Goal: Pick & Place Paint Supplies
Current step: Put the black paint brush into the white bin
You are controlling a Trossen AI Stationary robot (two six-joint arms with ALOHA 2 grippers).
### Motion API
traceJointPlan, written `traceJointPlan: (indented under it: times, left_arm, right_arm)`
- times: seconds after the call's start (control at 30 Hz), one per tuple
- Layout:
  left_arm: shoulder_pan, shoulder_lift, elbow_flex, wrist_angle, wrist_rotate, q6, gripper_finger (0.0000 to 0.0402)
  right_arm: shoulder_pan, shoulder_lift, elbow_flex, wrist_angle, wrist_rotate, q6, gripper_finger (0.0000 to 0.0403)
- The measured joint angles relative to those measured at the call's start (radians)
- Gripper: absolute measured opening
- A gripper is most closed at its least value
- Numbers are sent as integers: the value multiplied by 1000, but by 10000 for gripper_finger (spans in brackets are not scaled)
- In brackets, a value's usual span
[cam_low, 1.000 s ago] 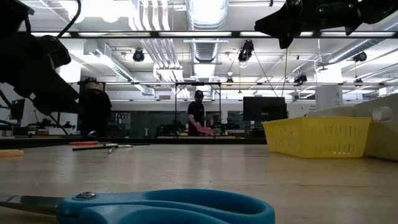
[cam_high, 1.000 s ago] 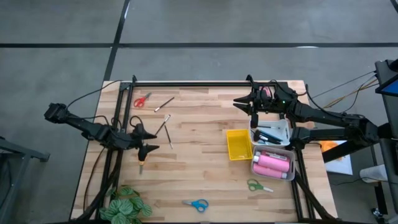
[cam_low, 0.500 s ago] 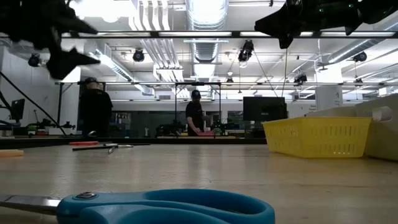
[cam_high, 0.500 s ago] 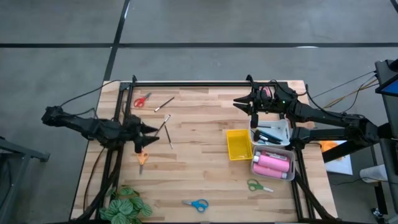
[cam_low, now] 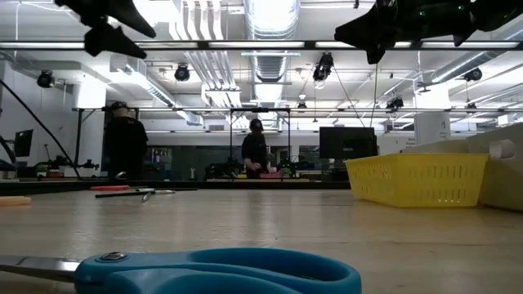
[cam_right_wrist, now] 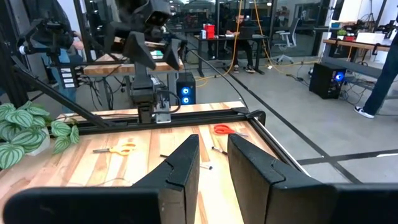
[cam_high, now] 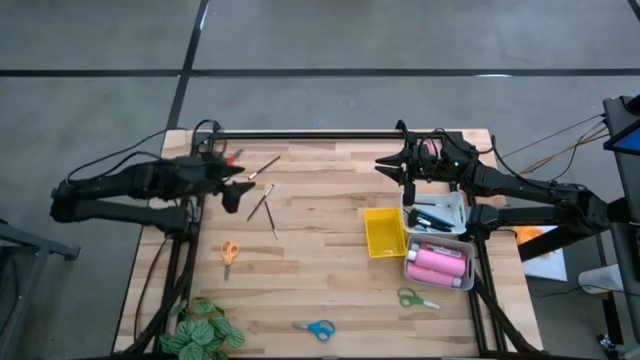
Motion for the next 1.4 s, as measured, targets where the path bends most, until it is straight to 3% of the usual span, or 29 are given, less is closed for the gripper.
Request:
traceJointPlan:
  times: [0.23,0.4,0.5,0.73,0.93,1.4]
  left_arm:
    - [211,202,92,-45,166,105,300]
    - [398,333,135,-74,420,123,300]
    - [483,407,139,-79,490,127,300]
    - [584,543,165,-90,490,213,300]
    - [593,654,210,-123,371,391,300]
    - [668,926,224,-75,355,385,300]
  right_arm:
    - [0,0,0,0,0,0,83]
    - [0,0,0,0,0,0,83]
    - [0,0,0,0,0,0,83]
    - [0,0,0,0,0,0,83]
    - [0,0,0,0,0,0,83]
    - [0,0,0,0,0,0,83]
